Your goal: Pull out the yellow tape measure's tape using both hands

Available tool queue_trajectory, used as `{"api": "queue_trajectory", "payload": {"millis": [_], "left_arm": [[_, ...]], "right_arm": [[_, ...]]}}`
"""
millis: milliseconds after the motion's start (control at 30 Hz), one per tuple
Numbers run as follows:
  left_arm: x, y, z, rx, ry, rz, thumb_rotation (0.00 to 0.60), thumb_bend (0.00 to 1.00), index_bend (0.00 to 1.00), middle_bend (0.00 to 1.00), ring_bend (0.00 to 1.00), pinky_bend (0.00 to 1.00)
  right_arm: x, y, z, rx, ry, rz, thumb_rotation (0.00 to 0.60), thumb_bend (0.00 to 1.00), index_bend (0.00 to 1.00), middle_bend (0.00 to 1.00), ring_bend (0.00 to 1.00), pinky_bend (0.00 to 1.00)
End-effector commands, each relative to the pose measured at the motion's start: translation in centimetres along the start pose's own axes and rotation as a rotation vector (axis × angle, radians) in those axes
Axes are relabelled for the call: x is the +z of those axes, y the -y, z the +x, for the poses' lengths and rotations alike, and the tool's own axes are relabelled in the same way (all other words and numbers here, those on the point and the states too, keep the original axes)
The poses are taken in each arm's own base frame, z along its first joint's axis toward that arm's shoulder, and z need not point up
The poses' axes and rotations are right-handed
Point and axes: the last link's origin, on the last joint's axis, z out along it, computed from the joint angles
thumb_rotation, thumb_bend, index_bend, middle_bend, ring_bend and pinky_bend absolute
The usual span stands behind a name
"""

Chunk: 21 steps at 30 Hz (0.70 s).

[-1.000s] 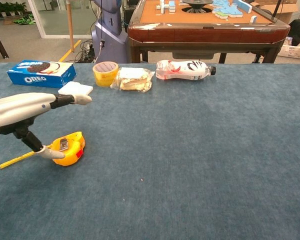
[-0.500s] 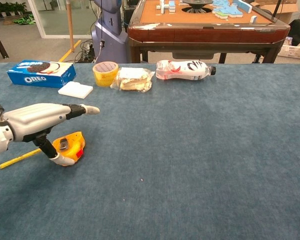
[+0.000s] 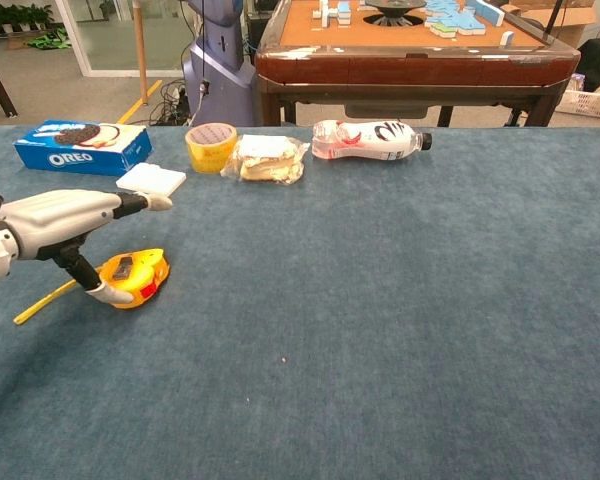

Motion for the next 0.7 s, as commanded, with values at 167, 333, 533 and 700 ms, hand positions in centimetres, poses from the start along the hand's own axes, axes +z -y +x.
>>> {"api": "queue_trajectory", "payload": {"millis": [167, 333, 533, 700], "left_arm": [[0.5, 1.1, 0.3, 0.059, 0.013, 0.050, 0.600, 0.11, 0.07, 0.05, 0.05, 0.04], [0.5, 1.4, 0.5, 0.088, 0.017, 0.063, 0.600, 0.11, 0.19, 0.13, 0.06, 0.04], [0.3, 1.6, 0.7, 0.125, 0.034, 0.058, 0.600, 0.11, 0.25, 0.17, 0.08, 0.04], [0.4, 1.8, 1.0, 0.149, 0.052, 0.044, 0.600, 0.11, 0.24, 0.17, 0.08, 0.04]], "right_arm": [[-0.1, -0.2, -0.2, 0.007, 0.007, -0.006, 0.600, 0.34, 0.38, 0.28, 0.21, 0.22], [-0.2, -0.4, -0.3, 0.011, 0.009, -0.009, 0.600, 0.34, 0.38, 0.28, 0.21, 0.22], [-0.4, -0.7, -0.5, 0.015, 0.015, -0.016, 0.600, 0.34, 0.38, 0.28, 0.21, 0.22], [-0.6, -0.9, -0.6, 0.016, 0.019, -0.022, 0.600, 0.34, 0.38, 0.28, 0.21, 0.22]]}}
